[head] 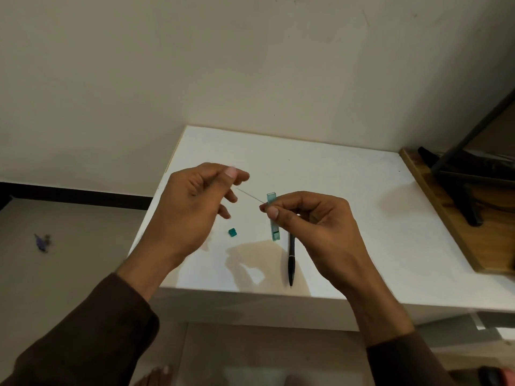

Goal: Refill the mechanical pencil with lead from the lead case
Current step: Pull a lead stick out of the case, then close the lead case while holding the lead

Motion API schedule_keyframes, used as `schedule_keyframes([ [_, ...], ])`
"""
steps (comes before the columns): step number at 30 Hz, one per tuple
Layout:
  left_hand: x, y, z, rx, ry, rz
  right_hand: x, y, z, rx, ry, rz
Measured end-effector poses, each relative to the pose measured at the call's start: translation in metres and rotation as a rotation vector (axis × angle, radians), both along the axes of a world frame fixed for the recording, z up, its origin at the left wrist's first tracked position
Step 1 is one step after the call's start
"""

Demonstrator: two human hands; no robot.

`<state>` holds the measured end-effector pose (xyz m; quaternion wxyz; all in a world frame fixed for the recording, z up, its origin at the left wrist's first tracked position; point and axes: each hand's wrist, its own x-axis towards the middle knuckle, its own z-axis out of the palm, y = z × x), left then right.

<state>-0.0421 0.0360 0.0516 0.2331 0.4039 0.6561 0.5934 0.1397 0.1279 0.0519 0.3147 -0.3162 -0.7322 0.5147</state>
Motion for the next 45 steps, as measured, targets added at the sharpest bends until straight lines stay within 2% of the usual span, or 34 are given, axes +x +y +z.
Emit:
schedule_keyframes([
  [2, -0.002, -0.002, -0.003, -0.048, -0.08, -0.102, 0.001, 0.001, 0.0, -0.023, 0.049, -0.005],
  [6, 0.009, -0.003, -0.007, -0.101, -0.07, -0.332, 0.0, 0.0, 0.0, -0.072, 0.172, 0.024],
  [10, 0.022, 0.001, -0.008, -0.022, -0.145, -0.302, -0.003, -0.003, 0.0, -0.102, 0.215, 0.067],
  [15, 0.01, 0.002, -0.01, -0.05, -0.097, -0.187, -0.003, -0.003, 0.0, -0.095, 0.2, 0.015],
  [17, 0.003, 0.001, -0.012, -0.038, -0.209, -0.117, -0.004, -0.002, -0.003, -0.124, 0.182, -0.089],
  [20, 0.001, 0.0, -0.011, 0.012, -0.399, -0.147, -0.005, 0.0, -0.008, -0.181, 0.142, -0.227],
  [26, 0.003, 0.001, -0.012, -0.004, -0.312, -0.24, -0.013, -0.006, -0.015, -0.171, 0.03, -0.156],
  [34, -0.013, -0.012, -0.009, -0.011, -0.222, -0.102, -0.023, -0.011, -0.017, -0.211, -0.001, -0.09],
  [37, -0.028, -0.022, -0.011, -0.054, -0.147, -0.017, -0.029, -0.011, -0.032, -0.001, -0.213, -0.139],
  [39, -0.035, -0.029, -0.015, -0.104, -0.099, 0.005, -0.037, -0.015, -0.042, 0.161, -0.437, -0.1],
  [41, -0.038, -0.034, -0.02, -0.154, -0.072, 0.013, -0.048, -0.019, -0.051, 0.279, -0.58, -0.042],
  [45, -0.04, -0.036, -0.025, -0.194, -0.059, 0.001, -0.063, -0.023, -0.06, 0.425, -0.64, -0.012],
])
